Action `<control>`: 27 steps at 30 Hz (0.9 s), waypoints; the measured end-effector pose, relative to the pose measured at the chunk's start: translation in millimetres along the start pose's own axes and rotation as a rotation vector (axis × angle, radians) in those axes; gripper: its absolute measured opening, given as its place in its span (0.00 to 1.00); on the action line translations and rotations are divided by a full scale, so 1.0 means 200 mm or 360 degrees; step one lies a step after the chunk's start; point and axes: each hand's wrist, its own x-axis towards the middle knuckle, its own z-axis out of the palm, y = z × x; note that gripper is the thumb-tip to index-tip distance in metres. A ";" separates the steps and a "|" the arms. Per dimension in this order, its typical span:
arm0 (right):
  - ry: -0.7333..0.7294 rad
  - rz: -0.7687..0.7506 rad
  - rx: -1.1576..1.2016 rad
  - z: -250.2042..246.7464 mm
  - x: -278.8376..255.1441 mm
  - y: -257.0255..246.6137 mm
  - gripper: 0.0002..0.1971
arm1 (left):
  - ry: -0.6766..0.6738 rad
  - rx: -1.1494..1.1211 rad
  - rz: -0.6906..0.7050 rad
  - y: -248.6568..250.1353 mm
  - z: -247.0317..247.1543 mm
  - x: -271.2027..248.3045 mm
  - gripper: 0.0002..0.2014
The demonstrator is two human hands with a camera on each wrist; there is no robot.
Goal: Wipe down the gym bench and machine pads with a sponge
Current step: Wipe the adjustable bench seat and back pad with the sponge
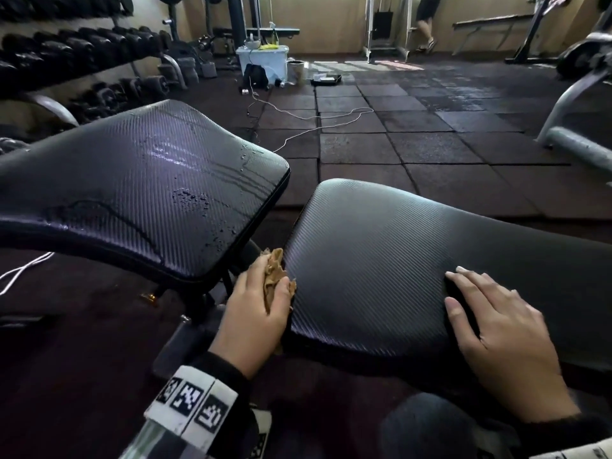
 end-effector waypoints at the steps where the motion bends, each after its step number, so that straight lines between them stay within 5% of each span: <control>1: -0.0027 0.0006 -0.0002 0.00 0.00 0.00 0.28 | -0.0007 -0.0021 0.0004 0.01 0.00 -0.01 0.34; 14: -0.0466 0.0190 0.0033 -0.08 0.04 -0.04 0.27 | -0.0408 0.0062 -0.0475 0.13 -0.10 0.03 0.30; 22: -0.1166 0.0423 0.0161 -0.36 0.11 -0.22 0.24 | -0.0771 0.0203 -0.0860 0.41 -0.40 -0.09 0.31; 27: -0.1444 0.0500 0.0976 -0.64 0.24 -0.64 0.48 | -0.0822 0.0043 -0.0906 0.66 -0.64 -0.11 0.38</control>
